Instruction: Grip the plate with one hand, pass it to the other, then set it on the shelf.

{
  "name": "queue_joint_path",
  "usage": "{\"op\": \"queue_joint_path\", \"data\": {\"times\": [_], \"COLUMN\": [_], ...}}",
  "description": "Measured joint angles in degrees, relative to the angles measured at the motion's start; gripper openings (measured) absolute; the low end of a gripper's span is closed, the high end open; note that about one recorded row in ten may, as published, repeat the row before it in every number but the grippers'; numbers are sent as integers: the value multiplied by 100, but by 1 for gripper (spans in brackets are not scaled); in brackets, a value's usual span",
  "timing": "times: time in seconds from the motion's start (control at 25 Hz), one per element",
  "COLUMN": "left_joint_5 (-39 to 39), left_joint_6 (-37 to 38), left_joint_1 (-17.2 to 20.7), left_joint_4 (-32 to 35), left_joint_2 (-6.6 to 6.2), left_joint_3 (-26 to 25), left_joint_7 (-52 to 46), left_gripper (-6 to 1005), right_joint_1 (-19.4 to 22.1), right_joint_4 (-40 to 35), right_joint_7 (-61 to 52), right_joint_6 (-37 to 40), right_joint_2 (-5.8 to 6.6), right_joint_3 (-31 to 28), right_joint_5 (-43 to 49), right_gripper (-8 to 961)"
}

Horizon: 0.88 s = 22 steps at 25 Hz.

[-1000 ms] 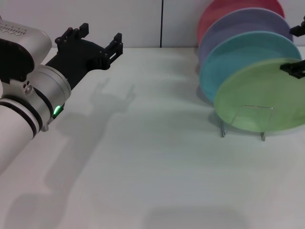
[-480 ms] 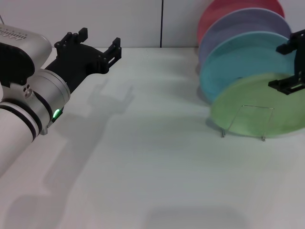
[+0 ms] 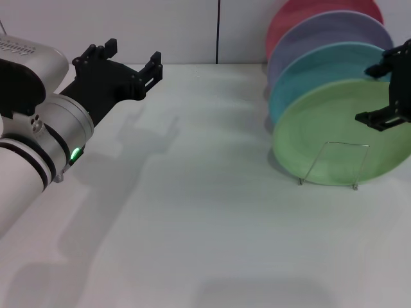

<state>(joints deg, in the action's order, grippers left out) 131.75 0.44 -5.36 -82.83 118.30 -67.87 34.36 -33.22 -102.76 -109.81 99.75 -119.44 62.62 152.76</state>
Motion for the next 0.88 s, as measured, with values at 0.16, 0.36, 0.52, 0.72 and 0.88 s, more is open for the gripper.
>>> {"op": "queue_joint_path", "data": {"times": [0.16, 0.36, 0.52, 0.72, 0.88], "left_joint_5": [0, 0, 21, 55, 58], "left_joint_6": [-6, -7, 156, 745, 1396], "left_joint_1": [-1, -10, 3, 60, 74], "left_joint_4": [0, -8, 1, 174, 516], "left_joint_2": [0, 0, -1, -6, -9], "left_joint_3": [2, -10, -37, -40, -33], "left_joint_7": [0, 0, 30, 70, 69], "left_gripper": [780, 780, 780, 779, 779], "right_joint_1": [0, 23, 415, 1516, 2749], "right_joint_4": [-365, -1180, -1524, -1350, -127], "right_joint_7": [-66, -84, -124, 295, 1212], "right_joint_6": [-263, -761, -1583, -1955, -1855], "right_joint_2": [0, -1, -26, -39, -41], "right_joint_3": [-46, -609, -1518, -3298, -4077], "right_joint_5": [78, 25, -1043, -4535, -7777], "right_gripper": [763, 763, 763, 763, 763]}}
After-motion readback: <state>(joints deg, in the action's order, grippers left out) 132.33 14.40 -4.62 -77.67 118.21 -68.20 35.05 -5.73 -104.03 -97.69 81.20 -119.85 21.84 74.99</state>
